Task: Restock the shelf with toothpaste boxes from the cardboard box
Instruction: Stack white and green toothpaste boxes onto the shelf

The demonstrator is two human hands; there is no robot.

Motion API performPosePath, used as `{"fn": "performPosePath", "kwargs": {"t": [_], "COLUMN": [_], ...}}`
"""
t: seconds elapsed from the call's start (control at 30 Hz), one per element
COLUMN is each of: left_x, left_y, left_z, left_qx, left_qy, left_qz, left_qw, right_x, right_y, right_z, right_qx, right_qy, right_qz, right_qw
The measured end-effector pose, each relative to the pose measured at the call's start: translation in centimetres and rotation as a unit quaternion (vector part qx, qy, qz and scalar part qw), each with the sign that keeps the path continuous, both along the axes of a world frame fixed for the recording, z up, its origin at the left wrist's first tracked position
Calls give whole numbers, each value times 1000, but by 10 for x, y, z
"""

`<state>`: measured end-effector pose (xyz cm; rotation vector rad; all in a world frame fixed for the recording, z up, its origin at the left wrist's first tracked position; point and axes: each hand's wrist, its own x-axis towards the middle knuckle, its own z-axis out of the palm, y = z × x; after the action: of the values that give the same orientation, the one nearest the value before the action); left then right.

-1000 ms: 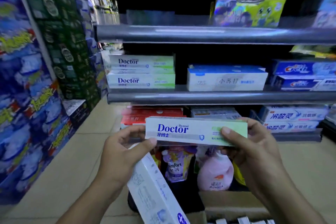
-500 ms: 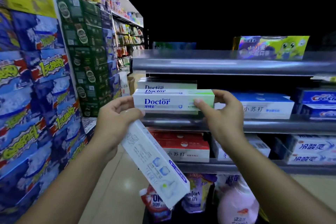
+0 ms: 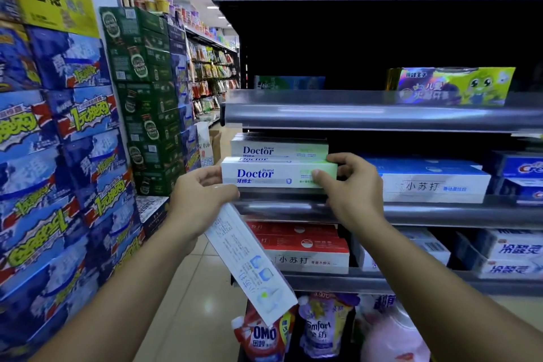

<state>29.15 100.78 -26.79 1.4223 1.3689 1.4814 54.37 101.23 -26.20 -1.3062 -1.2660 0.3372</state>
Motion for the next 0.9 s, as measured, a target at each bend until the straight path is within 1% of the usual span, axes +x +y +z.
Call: {"fn": "performPosePath", "kwargs": {"t": [0.1,0.2,0.3,0.37,0.47,0.53,0.67,0.77,0.83,0.9], "left_x": [1,4,6,6,9,10,11,13,13,11], "left_y": [6,11,14,16,20,25,28,26,20,15], "left_z": [10,16,14,12,11,9,9,14,16,14], "left_qx": [4,13,22,12,5,4,-11,-20,-23,-18], "left_qy": [9,22,38,60,77,69,34,29,41,40], "left_qz": [-6,-29,-29,-42,-62,-58,-61,-68,-72,-52], "left_qw": [1000,999,999,997,995,996,998,997,996,998], "right_x": [-4,-12,-15,-15,-17,-18,-21,-24,-24,-22], "right_y": [7,11,13,15,18,19,23,25,25,21], "right_z": [9,5,-4,-9,-16,-20,-21,-19,-15,-11], "right_qx": [28,12,27,17,12,15,3,-8,-25,-42], "right_qy": [-7,-24,-19,-49,-124,-152,-165,-167,-171,-165], "right_qz": [-21,-13,-16,-25,-51,-65,-90,-105,-108,-98], "right_qw": [999,1000,999,998,991,986,982,980,979,981]}}
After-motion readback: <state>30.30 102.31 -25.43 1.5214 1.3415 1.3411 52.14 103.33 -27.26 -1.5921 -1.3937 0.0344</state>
